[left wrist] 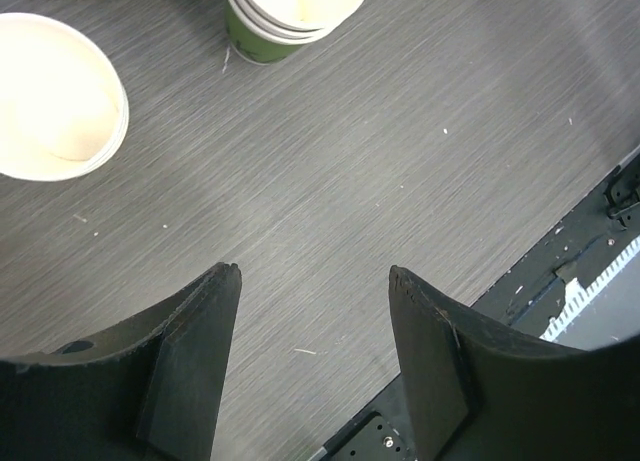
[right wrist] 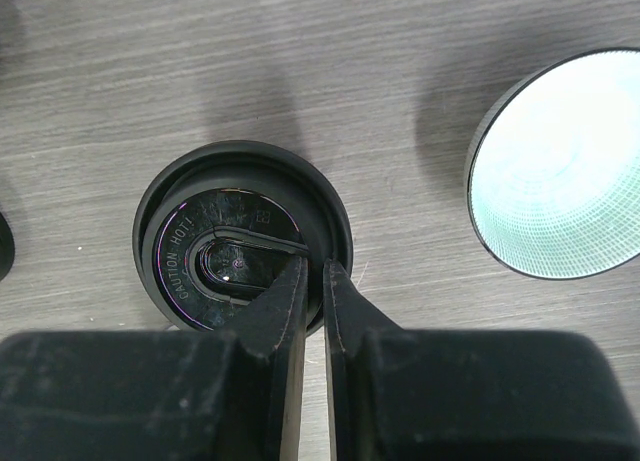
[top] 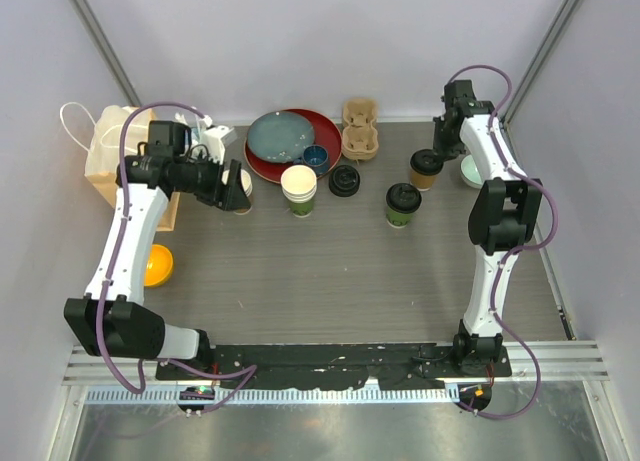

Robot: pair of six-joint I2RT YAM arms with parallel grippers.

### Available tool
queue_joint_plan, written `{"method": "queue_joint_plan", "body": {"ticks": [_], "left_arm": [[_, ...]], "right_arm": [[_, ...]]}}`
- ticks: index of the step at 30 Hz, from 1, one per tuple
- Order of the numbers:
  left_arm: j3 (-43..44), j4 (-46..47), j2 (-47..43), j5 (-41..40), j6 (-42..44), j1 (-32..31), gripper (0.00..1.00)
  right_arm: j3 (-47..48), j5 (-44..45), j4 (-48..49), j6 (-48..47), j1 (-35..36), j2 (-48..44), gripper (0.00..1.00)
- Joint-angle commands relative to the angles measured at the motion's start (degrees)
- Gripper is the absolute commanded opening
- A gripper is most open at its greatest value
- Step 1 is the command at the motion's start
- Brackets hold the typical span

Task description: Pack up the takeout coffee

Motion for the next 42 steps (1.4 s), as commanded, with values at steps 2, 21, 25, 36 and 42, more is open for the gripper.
{"method": "queue_joint_plan", "body": {"ticks": [2,21,25,36,42], "left_arm": [[2.11,-1.96,-1.72,-1.87,1.65,1.22,0.66],[11.69,-2.57,-3.56,-28.71,2.53,2.45,0.76],[14.05,-0.03,-3.31,-42.42,6.56,3.33,0.81],[18.89,3.58,5.39,-44.68,10.97,17.39,0.88],[20.21,7.37,11.01,-40.99,13.17,18.71,0.88]], "right_arm": [[-1.71,-0.22,2.61,-1.21,-0.07,-0.17,0.15],[-1.19,-3.56,5.06,-1.12,0.02,-11.75,0.48],[-1.89,-4.62,5.15,-1.91,0.54,-15.28,0.51],[-7.86,-6.82,5.24,-1.83,1.07,-22.66,0.51],[-8.13,-5.85,2.61,-1.56,1.86,-24.07,0.51]]}}
